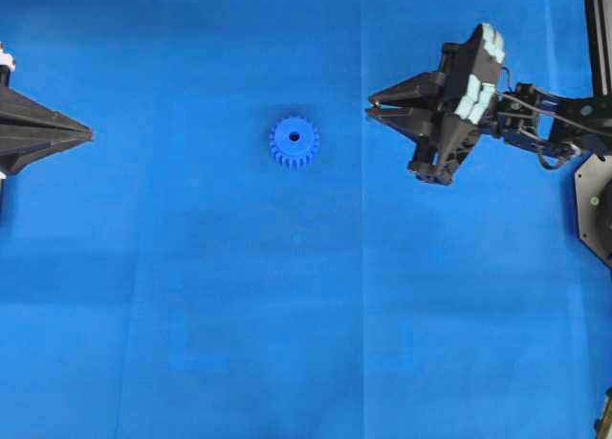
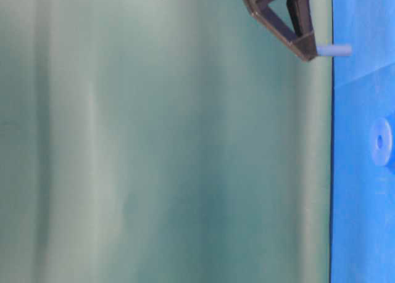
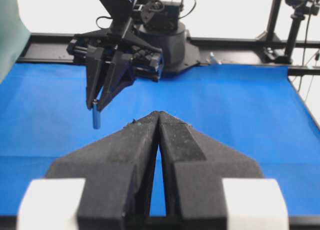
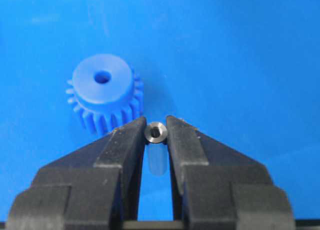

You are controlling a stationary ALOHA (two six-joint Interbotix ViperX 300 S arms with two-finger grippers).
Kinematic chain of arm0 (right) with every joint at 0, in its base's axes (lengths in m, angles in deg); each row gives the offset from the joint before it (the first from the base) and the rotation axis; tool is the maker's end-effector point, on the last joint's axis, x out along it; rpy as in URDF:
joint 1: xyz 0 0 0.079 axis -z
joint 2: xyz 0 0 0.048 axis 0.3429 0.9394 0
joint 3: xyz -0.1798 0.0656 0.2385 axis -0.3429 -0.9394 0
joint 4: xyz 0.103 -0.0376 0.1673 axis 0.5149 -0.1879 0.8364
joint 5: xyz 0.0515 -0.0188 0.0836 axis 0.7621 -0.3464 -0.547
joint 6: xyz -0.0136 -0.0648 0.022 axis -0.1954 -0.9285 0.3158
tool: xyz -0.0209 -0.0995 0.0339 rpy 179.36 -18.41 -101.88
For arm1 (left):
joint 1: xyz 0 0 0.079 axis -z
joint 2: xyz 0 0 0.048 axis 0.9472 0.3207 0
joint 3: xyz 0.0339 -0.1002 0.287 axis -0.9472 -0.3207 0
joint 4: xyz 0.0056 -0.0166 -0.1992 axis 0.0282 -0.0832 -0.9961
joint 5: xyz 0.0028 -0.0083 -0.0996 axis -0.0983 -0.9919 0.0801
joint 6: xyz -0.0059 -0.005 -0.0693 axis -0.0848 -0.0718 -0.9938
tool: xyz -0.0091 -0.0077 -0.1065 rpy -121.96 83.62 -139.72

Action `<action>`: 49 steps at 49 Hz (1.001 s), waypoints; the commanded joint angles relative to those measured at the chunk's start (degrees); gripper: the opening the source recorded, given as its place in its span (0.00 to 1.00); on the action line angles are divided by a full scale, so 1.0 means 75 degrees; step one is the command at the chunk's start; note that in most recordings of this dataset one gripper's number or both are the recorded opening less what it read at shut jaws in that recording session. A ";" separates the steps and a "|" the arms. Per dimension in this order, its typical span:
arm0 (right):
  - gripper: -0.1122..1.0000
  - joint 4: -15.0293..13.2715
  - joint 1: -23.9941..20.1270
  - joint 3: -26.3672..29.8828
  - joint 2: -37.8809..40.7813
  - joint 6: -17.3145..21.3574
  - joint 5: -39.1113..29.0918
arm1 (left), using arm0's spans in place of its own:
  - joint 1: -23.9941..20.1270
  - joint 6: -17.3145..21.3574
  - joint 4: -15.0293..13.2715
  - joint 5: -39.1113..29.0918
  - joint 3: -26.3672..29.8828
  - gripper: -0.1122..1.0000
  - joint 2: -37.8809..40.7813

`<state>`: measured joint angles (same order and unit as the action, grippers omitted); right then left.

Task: Insert the shaft placed at a random location into the center hole of the small gear at another random location.
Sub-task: 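Lift the shaft and carry it left over the blue gear's center hole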

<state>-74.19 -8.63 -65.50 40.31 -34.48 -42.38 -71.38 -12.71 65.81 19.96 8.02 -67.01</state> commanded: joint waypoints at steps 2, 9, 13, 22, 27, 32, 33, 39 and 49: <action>0.13 -0.0012 -0.0094 0.0504 0.0234 -0.0023 0.0023 | 0.0000 -0.0012 0.0000 0.0023 0.0082 0.10 0.0023; 0.13 -0.0012 -0.0223 0.1055 0.0656 -0.0035 0.0000 | -0.0012 -0.0012 0.0000 0.0023 0.0082 0.10 0.0023; 0.13 -0.0012 -0.0305 0.1395 0.0891 -0.0070 -0.0047 | -0.0012 -0.0012 0.0012 0.0023 0.0082 0.10 0.0012; 0.13 -0.0012 -0.0422 0.2063 0.1359 -0.0070 -0.0188 | -0.0012 -0.0012 0.0012 -0.0012 0.0082 0.10 -0.0012; 0.13 -0.0012 -0.0469 0.2297 0.1523 -0.0082 -0.0316 | 0.0000 -0.0012 0.0000 -0.0035 0.0082 0.10 -0.0035; 0.13 -0.0012 -0.0516 0.2402 0.1594 -0.0082 -0.0375 | -0.0012 -0.0012 0.0000 -0.0059 0.0094 0.10 -0.0059; 0.13 -0.0012 -0.0504 0.2426 0.1594 -0.0082 -0.0363 | 0.0000 -0.0012 0.0012 -0.0070 0.0094 0.10 -0.0059; 0.13 -0.0012 -0.0504 0.2414 0.1605 -0.0082 -0.0375 | -0.0012 -0.0012 0.0000 -0.0082 0.0094 0.10 -0.0070; 0.13 -0.0012 -0.0516 0.2379 0.1746 -0.0082 -0.0328 | 0.0000 -0.0012 0.0012 -0.0082 0.0094 0.10 -0.0070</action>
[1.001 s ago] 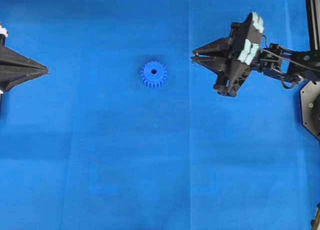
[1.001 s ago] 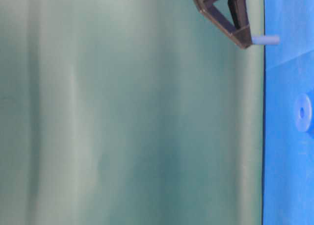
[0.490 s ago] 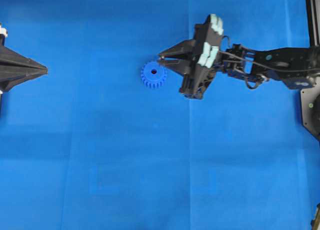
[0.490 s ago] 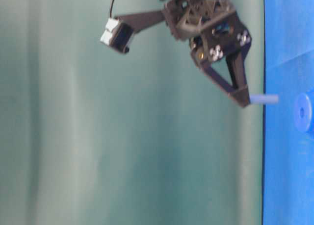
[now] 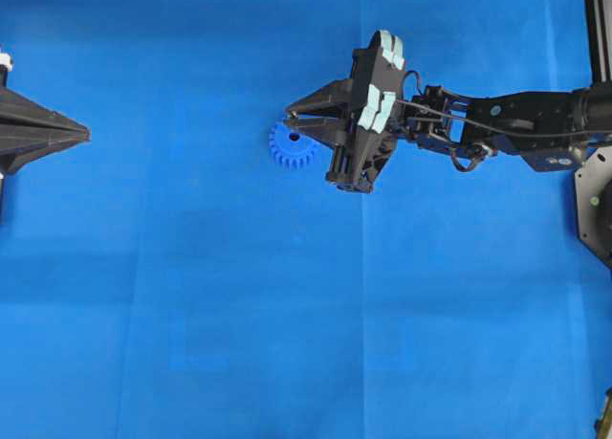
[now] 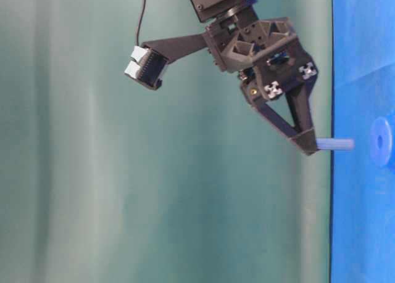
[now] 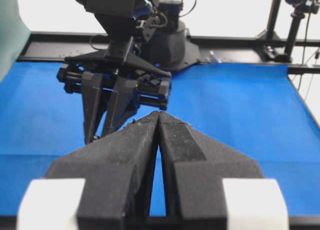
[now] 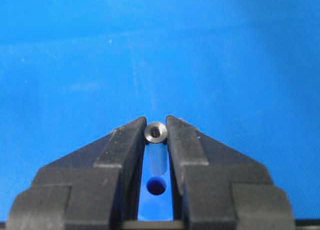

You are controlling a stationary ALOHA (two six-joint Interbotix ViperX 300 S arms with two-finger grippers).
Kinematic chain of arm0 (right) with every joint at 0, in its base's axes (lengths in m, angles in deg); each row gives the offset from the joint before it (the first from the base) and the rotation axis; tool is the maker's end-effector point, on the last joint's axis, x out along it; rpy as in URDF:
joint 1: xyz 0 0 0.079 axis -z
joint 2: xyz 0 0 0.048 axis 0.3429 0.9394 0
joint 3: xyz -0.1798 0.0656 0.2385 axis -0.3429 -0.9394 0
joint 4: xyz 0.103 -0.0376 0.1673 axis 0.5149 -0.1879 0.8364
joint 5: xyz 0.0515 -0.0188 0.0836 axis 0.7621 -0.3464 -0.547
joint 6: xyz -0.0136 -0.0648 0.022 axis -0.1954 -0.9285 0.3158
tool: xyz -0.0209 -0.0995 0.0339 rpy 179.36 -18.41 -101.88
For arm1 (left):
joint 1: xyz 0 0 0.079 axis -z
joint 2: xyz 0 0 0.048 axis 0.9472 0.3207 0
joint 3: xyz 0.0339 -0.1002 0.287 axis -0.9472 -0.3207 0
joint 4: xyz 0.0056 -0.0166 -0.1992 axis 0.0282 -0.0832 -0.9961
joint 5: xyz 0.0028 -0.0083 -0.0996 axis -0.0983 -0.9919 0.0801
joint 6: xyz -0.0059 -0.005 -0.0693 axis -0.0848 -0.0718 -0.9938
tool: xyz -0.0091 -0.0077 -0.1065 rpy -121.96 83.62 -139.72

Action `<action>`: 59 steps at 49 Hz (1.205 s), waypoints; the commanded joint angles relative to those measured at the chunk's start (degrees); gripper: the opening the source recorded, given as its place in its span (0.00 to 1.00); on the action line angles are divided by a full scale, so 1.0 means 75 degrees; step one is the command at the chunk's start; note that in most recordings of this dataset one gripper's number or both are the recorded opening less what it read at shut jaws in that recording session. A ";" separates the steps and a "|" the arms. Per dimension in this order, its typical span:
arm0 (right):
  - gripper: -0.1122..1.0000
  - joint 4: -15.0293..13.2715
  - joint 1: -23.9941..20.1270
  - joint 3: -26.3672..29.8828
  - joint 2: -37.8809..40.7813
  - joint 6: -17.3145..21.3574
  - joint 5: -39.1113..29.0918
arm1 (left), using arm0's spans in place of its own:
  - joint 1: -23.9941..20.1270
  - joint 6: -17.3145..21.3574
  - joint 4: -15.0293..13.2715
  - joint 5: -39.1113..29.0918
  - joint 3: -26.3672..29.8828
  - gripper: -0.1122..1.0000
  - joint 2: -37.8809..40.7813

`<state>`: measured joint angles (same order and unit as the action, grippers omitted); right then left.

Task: Insert the shaft placed at a random location into the center hole of the small gear at another random location.
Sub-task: 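Lift the shaft and carry it left over the blue gear's center hole, then lower the shaft into the gear's center hole with the right gripper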

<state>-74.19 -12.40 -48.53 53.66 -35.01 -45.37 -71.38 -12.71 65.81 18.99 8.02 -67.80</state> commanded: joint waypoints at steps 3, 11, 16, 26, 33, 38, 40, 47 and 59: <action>0.13 0.0000 -0.0012 0.0129 0.0094 0.0000 0.0094 | 0.0000 -0.0012 0.0000 0.0035 0.0082 0.10 0.0035; 0.13 0.0012 0.0000 0.0164 0.0422 0.0012 0.0223 | 0.0000 -0.0012 0.0012 0.0035 0.0082 0.10 0.0035; 0.13 0.0035 0.0000 0.0141 0.0504 0.0035 0.0328 | -0.0012 -0.0012 0.0000 0.0035 0.0082 0.10 0.0035; 0.13 0.0047 -0.0012 0.0094 0.0516 0.0047 0.0398 | -0.0012 -0.0012 0.0012 0.0035 0.0082 0.10 0.0035; 0.13 0.0047 0.0000 0.0094 0.0574 0.0047 0.0410 | 0.0000 -0.0012 0.0000 0.0035 0.0082 0.10 0.0035; 0.13 0.0047 0.0000 0.0129 0.0691 0.0047 0.0410 | -0.0012 -0.0012 0.0012 0.0035 0.0082 0.10 0.0023; 0.13 0.0047 0.0000 0.0141 0.0750 0.0059 0.0410 | 0.0000 -0.0012 0.0012 0.0035 0.0082 0.10 0.0035; 0.13 0.0070 -0.0012 0.0199 0.0938 0.0059 0.0480 | -0.0012 -0.0012 0.0000 0.0035 0.0082 0.10 0.0035; 0.13 0.0082 0.0000 0.0199 0.1090 0.0059 0.0480 | -0.0012 -0.0023 0.0012 0.0035 0.0082 0.10 0.0035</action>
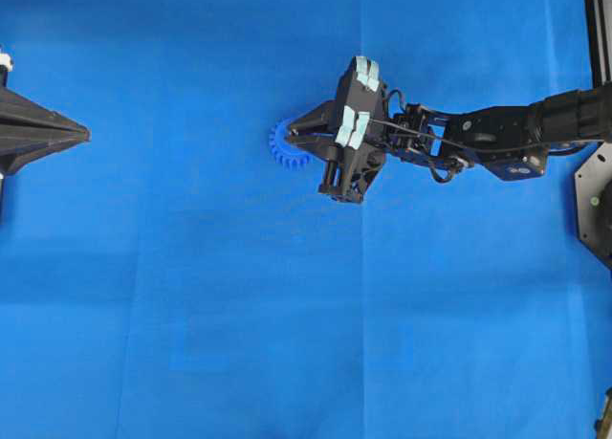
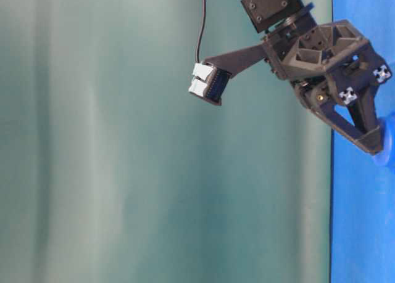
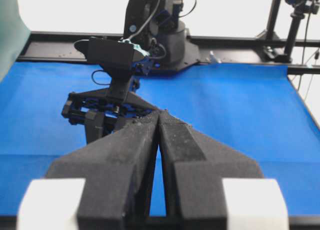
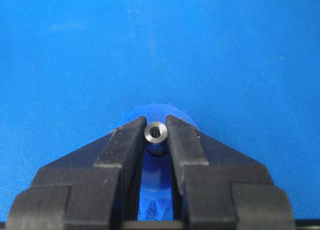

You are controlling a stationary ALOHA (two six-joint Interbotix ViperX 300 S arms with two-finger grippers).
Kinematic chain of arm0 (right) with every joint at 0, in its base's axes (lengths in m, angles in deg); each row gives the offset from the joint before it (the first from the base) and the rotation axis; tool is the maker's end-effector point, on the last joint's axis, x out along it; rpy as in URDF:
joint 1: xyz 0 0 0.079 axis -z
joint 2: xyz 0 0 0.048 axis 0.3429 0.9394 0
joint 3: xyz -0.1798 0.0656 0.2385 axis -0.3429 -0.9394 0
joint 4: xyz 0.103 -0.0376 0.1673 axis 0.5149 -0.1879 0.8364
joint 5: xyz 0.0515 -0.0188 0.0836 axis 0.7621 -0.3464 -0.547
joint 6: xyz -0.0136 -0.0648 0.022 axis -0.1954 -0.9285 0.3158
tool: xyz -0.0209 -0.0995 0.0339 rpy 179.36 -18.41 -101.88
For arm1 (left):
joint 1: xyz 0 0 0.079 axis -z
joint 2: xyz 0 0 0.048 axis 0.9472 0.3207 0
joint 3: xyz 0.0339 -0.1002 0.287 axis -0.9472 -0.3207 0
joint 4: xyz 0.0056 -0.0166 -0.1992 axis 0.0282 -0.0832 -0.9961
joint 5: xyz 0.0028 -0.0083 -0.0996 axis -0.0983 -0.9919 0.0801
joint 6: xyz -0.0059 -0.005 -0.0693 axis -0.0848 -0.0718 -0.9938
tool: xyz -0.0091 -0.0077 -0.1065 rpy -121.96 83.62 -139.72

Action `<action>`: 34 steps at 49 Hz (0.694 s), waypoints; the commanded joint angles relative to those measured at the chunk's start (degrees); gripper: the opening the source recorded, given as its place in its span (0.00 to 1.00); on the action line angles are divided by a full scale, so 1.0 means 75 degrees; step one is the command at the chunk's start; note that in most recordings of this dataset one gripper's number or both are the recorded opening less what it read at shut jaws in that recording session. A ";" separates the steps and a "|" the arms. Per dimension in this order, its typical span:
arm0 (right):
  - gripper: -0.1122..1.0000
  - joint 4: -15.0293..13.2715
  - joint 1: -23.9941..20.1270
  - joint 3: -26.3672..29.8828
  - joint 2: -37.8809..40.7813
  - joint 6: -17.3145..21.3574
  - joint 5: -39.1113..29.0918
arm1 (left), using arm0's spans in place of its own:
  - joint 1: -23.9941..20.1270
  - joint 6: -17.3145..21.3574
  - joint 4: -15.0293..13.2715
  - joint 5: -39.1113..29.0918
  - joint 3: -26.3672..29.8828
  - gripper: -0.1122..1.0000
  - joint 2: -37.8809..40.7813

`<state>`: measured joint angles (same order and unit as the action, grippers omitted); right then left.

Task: Insert the shaft placed at a random location into the center hole of the small gear at another random location.
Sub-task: 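Lower the shaft into the gear's center hole with the right gripper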

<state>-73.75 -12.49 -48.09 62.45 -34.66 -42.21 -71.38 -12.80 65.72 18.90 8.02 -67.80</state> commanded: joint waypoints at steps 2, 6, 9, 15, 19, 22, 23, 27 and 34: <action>0.13 0.0012 0.0000 0.0141 -0.0082 0.0012 0.0059 | 0.0000 -0.0012 0.0012 0.0047 0.0070 0.10 0.0035; 0.13 0.0000 0.0012 0.0141 -0.0070 0.0012 0.0059 | 0.0000 -0.0012 0.0023 0.0047 0.0070 0.10 0.0035; 0.13 -0.0012 0.0012 0.0129 -0.0082 0.0000 0.0070 | -0.0012 -0.0012 0.0012 0.0047 0.0070 0.10 0.0035; 0.13 -0.0023 0.0012 0.0141 -0.0082 -0.0023 0.0059 | 0.0000 -0.0012 0.0023 0.0047 0.0070 0.10 0.0035; 0.13 -0.0023 0.0012 0.0141 -0.0070 -0.0023 0.0070 | -0.0012 -0.0012 0.0023 0.0023 0.0082 0.10 0.0035; 0.13 -0.0023 0.0012 0.0141 -0.0082 -0.0023 0.0059 | -0.0012 -0.0012 0.0012 0.0023 0.0082 0.10 0.0035; 0.13 -0.0023 0.0012 0.0141 -0.0070 -0.0023 0.0059 | 0.0000 -0.0012 0.0012 0.0012 0.0082 0.10 0.0023; 0.13 -0.0023 0.0000 0.0141 -0.0070 -0.0023 0.0059 | 0.0000 -0.0012 0.0012 0.0023 0.0070 0.10 0.0035; 0.22 -0.0023 0.0000 0.0164 -0.0082 -0.0023 0.0023 | -0.0012 0.0000 0.0023 0.0012 0.0082 0.10 0.0035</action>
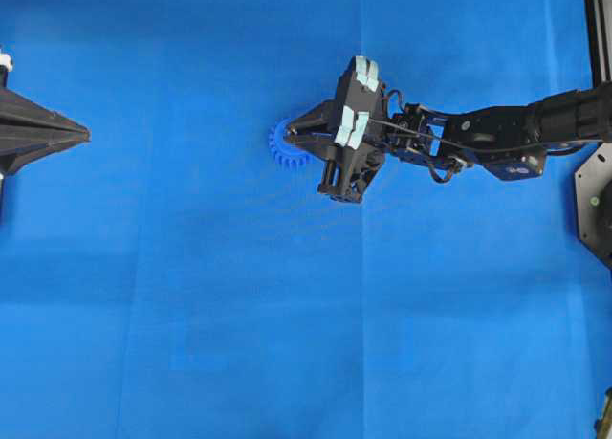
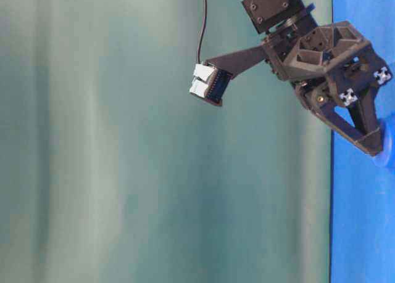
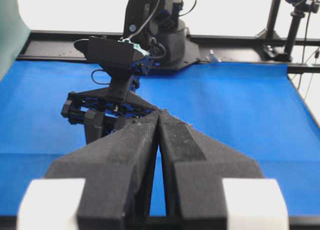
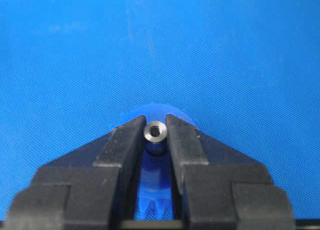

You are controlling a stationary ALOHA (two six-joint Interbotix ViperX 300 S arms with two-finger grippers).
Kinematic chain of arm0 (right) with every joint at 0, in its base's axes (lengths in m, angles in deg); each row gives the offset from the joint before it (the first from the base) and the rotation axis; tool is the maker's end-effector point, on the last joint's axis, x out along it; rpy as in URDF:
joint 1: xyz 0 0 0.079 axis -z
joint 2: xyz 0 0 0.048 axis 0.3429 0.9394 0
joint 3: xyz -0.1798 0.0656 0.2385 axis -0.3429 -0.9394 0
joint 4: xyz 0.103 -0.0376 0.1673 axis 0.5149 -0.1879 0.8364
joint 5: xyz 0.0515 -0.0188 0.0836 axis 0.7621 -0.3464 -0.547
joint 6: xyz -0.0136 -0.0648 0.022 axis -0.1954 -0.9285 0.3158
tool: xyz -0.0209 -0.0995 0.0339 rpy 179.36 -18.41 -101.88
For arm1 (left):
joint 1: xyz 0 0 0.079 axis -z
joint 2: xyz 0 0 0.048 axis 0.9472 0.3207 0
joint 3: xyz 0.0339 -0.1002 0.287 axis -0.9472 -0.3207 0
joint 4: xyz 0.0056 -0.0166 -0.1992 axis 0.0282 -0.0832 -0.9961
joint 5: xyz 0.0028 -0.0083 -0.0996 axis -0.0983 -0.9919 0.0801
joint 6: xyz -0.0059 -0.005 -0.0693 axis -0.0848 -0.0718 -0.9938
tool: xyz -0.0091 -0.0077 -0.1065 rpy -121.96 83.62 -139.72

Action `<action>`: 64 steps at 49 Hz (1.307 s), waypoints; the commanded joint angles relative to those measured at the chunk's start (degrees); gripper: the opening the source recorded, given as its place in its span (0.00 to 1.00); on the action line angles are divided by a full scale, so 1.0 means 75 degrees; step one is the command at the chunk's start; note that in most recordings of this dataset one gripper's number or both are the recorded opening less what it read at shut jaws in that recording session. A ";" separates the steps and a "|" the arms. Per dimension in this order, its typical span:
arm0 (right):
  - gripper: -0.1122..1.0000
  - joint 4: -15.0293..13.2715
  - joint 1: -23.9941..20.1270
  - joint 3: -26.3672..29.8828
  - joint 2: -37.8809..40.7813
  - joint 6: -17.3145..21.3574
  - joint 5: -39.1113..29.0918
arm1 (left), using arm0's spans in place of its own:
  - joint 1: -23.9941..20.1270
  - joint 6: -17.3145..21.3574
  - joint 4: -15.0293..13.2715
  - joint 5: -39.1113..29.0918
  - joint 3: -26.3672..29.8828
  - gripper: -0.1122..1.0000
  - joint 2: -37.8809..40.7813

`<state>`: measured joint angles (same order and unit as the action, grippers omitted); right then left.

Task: Insert the shaft placed at a random location into the center hole of the small gear at another random location.
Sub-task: 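Lower the shaft into the gear's center hole with the right gripper, then open the right gripper to release the shaft in the gear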

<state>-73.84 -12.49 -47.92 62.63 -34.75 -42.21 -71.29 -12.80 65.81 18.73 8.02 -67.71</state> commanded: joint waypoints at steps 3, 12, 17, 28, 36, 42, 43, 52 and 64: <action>0.34 -0.0012 0.0012 0.0152 -0.0105 -0.0012 0.0012 | -0.0023 0.0000 0.0000 0.0035 0.0082 0.10 0.0023; 0.83 -0.0012 0.0000 0.0152 -0.0305 -0.0023 -0.0152 | -0.0023 -0.0012 0.0000 0.0035 0.0082 0.10 0.0023; 0.90 -0.0023 0.0000 0.0152 -0.0527 -0.0035 -0.0270 | -0.0012 -0.0012 0.0000 0.0047 0.0082 0.10 0.0023; 0.87 -0.0012 0.0000 0.0117 -0.1266 -0.0035 -0.0680 | -0.0012 -0.0012 0.0000 0.0035 0.0082 0.10 0.0023; 0.87 -0.0023 0.0000 0.0117 -0.1770 -0.0059 -0.1090 | -0.0023 -0.0012 0.0000 0.0035 0.0082 0.10 0.0023; 0.87 -0.0059 0.0000 0.0094 -0.2121 -0.0152 -0.1359 | -0.0023 -0.0012 0.0000 0.0035 0.0082 0.10 0.0012; 0.87 -0.0059 0.0000 0.0094 -0.2168 -0.0176 -0.1395 | -0.0023 -0.0012 0.0000 0.0035 0.0082 0.10 0.0012; 0.87 -0.0070 0.0000 0.0094 -0.2613 -0.0234 -0.1652 | -0.0012 -0.0012 0.0012 0.0047 0.0082 0.10 0.0012; 0.87 -0.0070 0.0000 0.0082 -0.2766 -0.0223 -0.1758 | -0.0023 -0.0012 0.0012 0.0035 0.0070 0.10 0.0012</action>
<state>-74.28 -12.40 -47.83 43.29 -36.42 -55.57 -71.38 -12.80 65.81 18.81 8.02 -67.80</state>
